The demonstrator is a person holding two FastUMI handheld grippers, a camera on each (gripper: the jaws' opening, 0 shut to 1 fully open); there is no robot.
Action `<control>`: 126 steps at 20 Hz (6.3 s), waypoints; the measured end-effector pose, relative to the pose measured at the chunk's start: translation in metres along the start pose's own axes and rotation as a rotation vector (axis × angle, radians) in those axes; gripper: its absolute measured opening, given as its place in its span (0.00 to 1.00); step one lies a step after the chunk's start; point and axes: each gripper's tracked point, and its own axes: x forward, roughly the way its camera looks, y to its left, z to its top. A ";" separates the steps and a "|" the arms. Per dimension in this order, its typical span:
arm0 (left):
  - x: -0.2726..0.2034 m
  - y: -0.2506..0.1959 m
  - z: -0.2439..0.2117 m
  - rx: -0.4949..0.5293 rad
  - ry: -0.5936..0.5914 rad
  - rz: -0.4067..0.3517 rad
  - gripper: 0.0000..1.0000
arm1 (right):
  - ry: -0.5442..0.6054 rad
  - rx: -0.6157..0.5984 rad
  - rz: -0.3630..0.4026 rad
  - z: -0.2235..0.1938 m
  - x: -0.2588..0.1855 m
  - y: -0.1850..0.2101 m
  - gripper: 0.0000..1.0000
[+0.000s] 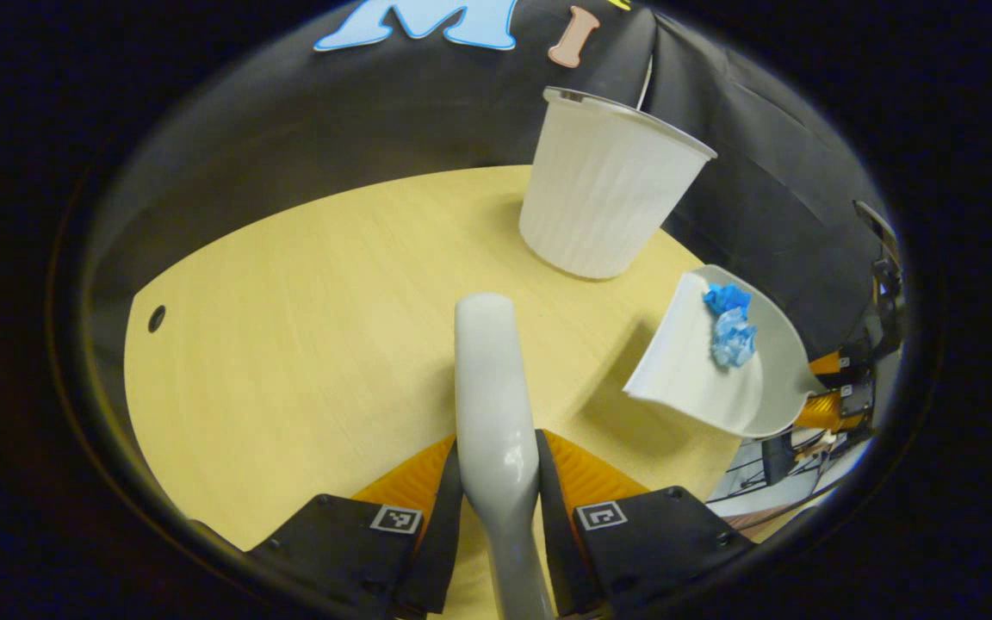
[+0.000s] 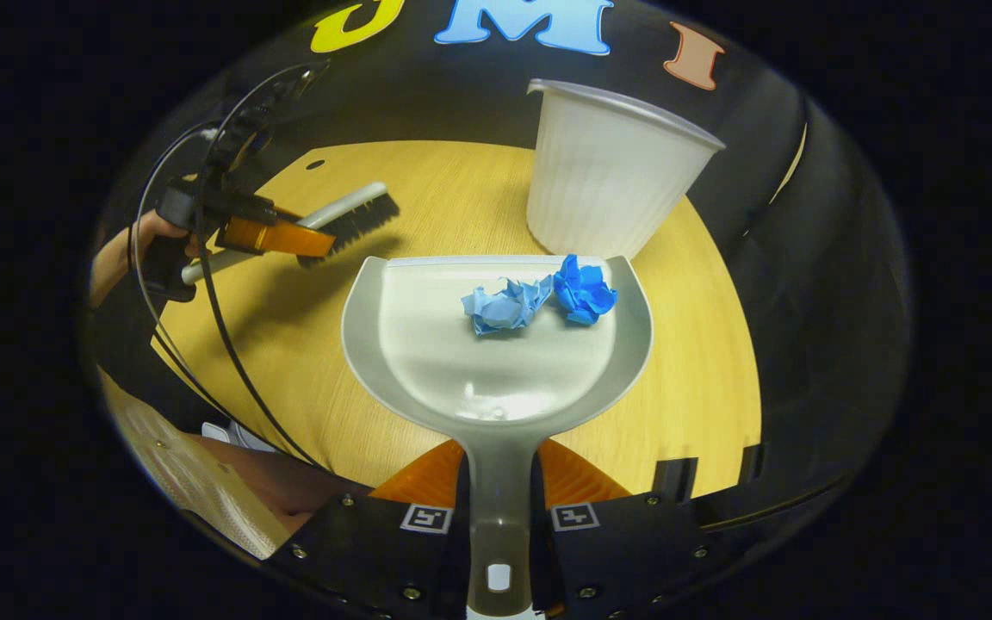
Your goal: Pick up the small broom and dustpan from the desktop, sweep the trash into the dustpan with the broom, and then empty the trash into the garbage bin.
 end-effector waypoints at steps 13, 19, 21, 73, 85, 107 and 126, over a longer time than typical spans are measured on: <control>-0.046 0.048 -0.035 -0.073 -0.041 0.044 0.51 | -0.021 0.040 0.074 0.022 -0.019 -0.013 0.27; -0.048 0.058 -0.037 -0.076 -0.035 0.058 0.48 | 0.025 0.177 0.150 0.048 -0.023 -0.009 0.27; -0.044 0.054 -0.036 -0.077 -0.028 0.050 0.53 | 0.052 0.267 0.220 0.057 -0.026 0.001 0.27; -0.077 0.061 -0.073 -0.310 -0.106 0.201 0.51 | -0.037 0.574 0.595 0.001 -0.023 0.095 0.26; -0.057 0.062 -0.076 -0.372 -0.068 0.269 0.48 | -0.021 0.333 0.251 -0.058 0.069 0.066 0.26; -0.036 0.074 -0.063 -0.349 -0.021 0.429 0.54 | 0.010 0.170 0.015 -0.097 0.111 0.047 0.31; -0.108 0.042 0.013 -0.295 -0.365 0.520 0.95 | -0.243 0.086 0.106 -0.046 0.064 0.028 0.97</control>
